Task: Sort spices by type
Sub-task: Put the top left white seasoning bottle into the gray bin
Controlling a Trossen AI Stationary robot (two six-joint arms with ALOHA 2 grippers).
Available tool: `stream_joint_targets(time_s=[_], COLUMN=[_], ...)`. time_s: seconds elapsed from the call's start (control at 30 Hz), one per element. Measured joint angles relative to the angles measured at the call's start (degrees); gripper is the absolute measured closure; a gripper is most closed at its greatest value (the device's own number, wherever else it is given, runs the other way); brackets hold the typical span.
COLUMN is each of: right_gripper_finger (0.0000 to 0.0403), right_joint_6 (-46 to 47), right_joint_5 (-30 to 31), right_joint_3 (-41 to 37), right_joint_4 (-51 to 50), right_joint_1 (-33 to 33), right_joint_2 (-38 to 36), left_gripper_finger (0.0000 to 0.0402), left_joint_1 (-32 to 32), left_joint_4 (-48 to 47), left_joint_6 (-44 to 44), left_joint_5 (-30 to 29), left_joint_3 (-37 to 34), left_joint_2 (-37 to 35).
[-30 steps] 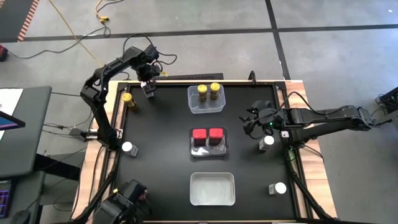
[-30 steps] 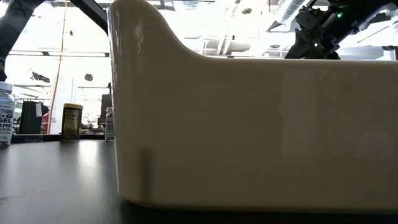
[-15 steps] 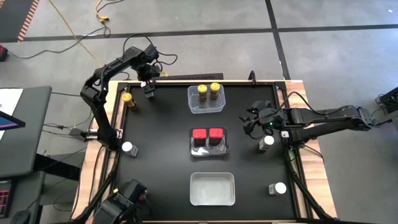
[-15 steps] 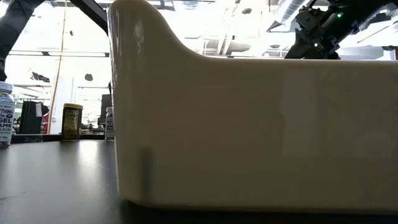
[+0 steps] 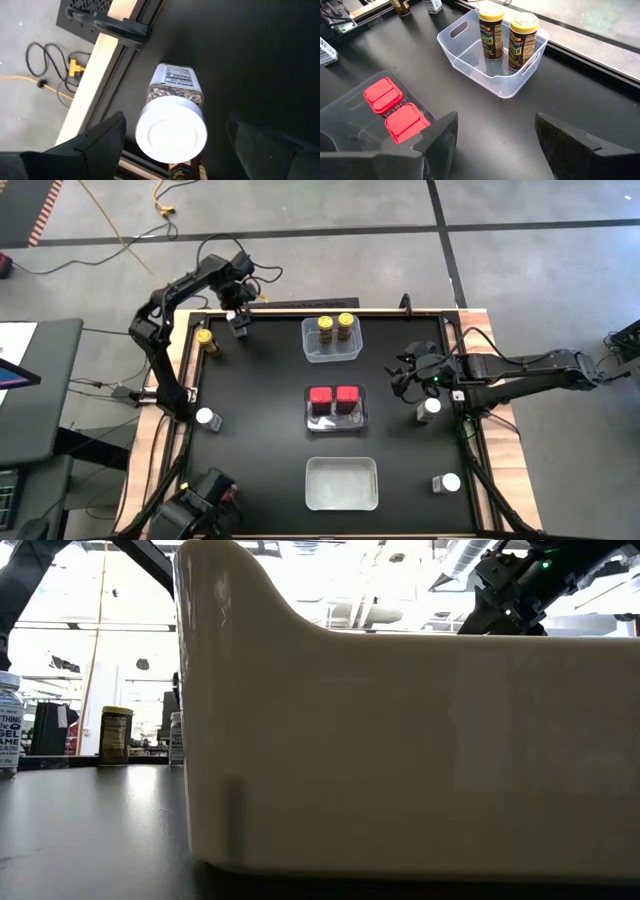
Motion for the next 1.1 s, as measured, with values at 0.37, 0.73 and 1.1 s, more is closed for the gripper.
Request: stream_joint_targets(time_s=[0.37,0.73,1.1], right_gripper_finger=[0.0112,0.0112,0.0112], right_joint_6=[-0.37,-0.37,-0.37], right_joint_5=[0.02,0.02,0.00], right_joint_3=[0.02,0.00,0.02], right_joint_4=[0.00,0.00,0.02], right_joint_1=[0.00,0.00,0.02], right_joint_2=[0.00,0.00,0.00], left_gripper_finger=[0.0069,0.0070,0.0071], left_joint_1=[0.00,-0.20,-0.42], left_joint_4=[-1.13,-1.08,5.46], left_joint_6=[-3.28,-1.57,-1.62], left_joint_5=[0.27,0.10,-0.55], left_joint_3=[0.00,-1.62,-9.81], left_joint_2=[-0.01,-0.04,0.00])
